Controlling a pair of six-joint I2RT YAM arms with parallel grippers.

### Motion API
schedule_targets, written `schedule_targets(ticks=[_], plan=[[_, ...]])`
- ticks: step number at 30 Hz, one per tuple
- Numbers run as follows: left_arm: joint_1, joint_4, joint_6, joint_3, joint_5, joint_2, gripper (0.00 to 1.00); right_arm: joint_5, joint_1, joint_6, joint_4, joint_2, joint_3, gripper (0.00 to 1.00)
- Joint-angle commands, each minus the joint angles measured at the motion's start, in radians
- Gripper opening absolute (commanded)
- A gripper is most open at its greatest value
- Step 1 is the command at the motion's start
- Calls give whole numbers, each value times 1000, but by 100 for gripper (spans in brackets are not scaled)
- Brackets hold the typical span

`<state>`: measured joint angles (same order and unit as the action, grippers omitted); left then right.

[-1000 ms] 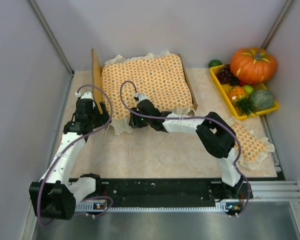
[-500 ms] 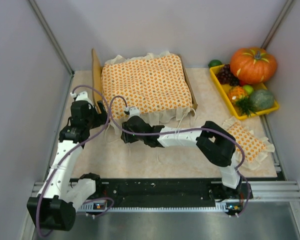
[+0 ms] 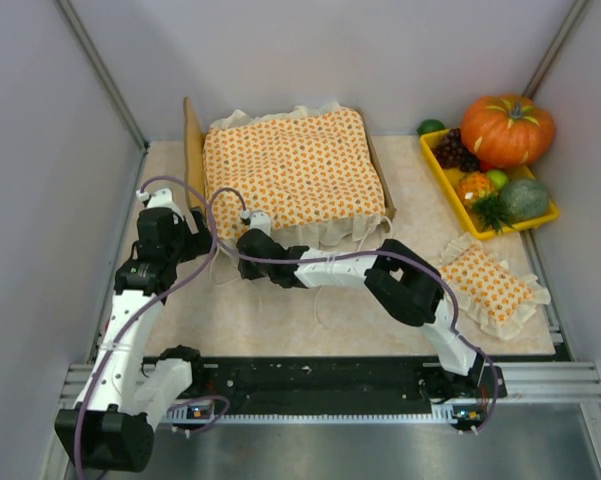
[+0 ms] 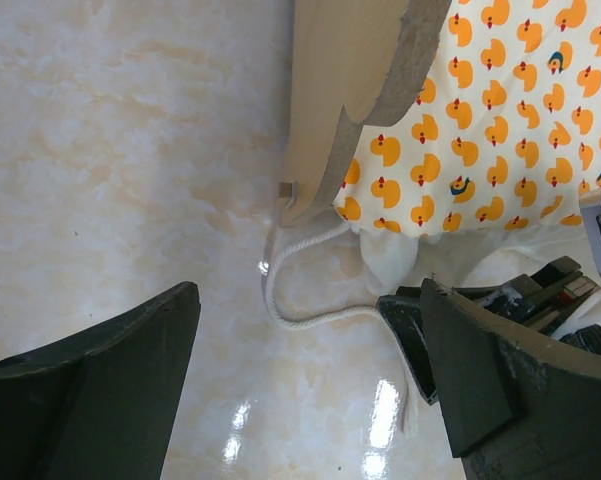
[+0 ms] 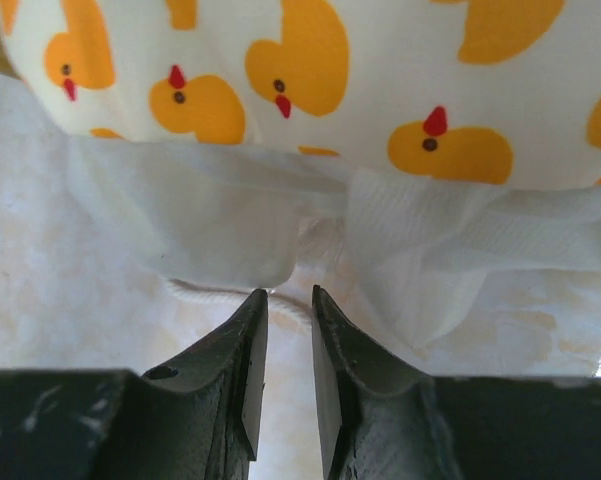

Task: Set up the pet bed

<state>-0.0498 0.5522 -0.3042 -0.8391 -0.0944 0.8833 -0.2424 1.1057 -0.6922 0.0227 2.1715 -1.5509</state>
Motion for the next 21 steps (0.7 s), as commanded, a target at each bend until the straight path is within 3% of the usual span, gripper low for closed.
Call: schedule_targets(ticks=[1, 12, 21], plan=[[11, -17, 25, 15, -10, -18, 95, -49, 5, 5, 29, 42, -77, 24], [19, -14, 36, 20, -13, -32, 95, -106, 5, 49, 40, 108, -149, 35], [21, -11, 40, 21, -4, -30, 95, -123, 5, 59, 68, 172, -192, 33]])
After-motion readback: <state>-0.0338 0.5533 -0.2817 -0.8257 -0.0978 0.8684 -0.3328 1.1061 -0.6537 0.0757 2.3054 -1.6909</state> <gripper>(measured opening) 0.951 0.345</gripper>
